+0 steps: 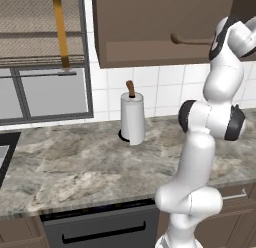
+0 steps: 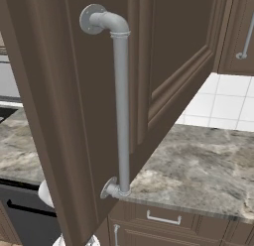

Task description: Open the cabinet and move the ladle to the pot. Then close the cabinet.

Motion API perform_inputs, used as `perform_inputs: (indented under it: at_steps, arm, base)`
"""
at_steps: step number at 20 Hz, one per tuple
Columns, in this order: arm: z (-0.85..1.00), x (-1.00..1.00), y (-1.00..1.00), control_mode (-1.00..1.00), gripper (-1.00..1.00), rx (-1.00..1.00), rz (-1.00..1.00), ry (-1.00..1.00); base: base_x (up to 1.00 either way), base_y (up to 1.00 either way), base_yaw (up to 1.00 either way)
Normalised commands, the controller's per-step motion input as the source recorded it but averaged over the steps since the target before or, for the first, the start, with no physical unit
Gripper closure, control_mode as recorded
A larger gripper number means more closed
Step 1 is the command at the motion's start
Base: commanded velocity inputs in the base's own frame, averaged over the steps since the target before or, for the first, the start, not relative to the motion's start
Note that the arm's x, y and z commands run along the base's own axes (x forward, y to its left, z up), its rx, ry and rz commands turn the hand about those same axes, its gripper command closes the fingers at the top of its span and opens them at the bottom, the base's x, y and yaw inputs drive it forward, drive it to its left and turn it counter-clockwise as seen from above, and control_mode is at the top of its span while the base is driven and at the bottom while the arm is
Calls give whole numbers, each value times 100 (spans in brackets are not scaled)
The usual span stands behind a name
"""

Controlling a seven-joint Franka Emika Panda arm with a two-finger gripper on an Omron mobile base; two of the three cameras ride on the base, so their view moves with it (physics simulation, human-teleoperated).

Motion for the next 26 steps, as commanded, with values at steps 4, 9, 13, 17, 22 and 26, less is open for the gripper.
perform_inputs:
  at_steps: [4, 9, 13, 17, 22, 26]
  arm:
    - [-14, -57, 67, -100, 100, -2, -3, -1]
    - [-23, -71, 94, -100, 100, -8, -6, -7]
    - [-2, -96, 70, -100, 100, -7, -10, -10]
    - [26, -100, 43, -100, 100, -3, -13, -8]
    - [47, -100, 30, -100, 100, 0, -12, 0]
    - [49, -100, 18, -100, 100, -1, -6, 11]
  base:
    - [0, 0, 0]
    - [0, 0, 0]
    - [0, 0, 0]
    - [0, 0, 0]
    - [0, 0, 0]
    - [0, 0, 0]
